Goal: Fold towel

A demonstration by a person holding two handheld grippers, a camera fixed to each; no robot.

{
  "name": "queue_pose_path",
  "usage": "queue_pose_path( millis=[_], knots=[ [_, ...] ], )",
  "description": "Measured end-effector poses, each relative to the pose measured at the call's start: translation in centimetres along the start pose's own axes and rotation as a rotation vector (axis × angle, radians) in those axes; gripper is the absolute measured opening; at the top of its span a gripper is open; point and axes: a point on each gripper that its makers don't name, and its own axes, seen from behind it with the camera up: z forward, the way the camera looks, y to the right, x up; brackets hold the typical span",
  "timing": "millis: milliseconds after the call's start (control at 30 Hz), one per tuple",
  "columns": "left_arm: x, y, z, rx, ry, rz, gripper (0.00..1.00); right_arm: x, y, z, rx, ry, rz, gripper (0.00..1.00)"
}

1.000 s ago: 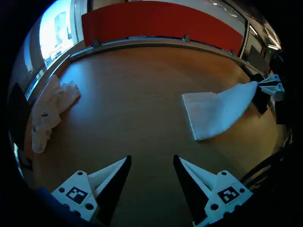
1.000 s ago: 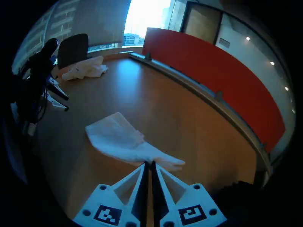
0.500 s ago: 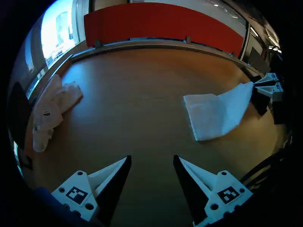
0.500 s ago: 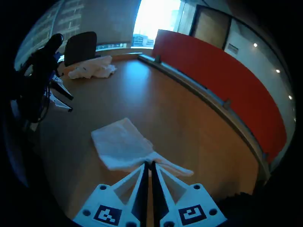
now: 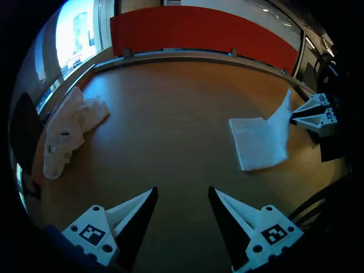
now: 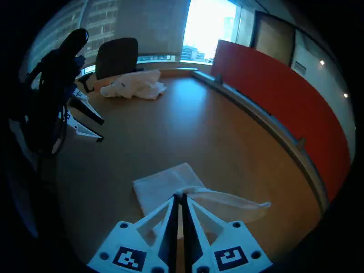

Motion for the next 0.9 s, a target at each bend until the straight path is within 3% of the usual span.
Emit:
queue_pose_path(
  millis=[367,633,700,833,900],
  knots=[
    [-0.5,-1.8,-0.7,0.02,-0.003,-0.032,0.81,-1.1,-4.6,4.9,0.108,-0.043,0.028,0.05],
    [-0.7,-2.6,-0.7,0.024,-0.007,-0.035,0.81,-2.0,-4.7,5.1,0.113,-0.063,0.053,0.1],
    [-0.7,-2.7,-0.6,0.023,-0.008,-0.036,0.81,-2.1,-4.6,4.9,0.109,-0.064,0.056,0.21],
    [-0.6,-2.6,-0.5,0.019,-0.006,-0.034,0.81,-2.5,-4.2,4.6,0.093,-0.068,0.063,0.63],
    [-0.5,-2.5,-0.5,0.018,-0.005,-0.032,0.81,-2.9,-4.1,4.4,0.085,-0.072,0.066,0.7]
  ],
)
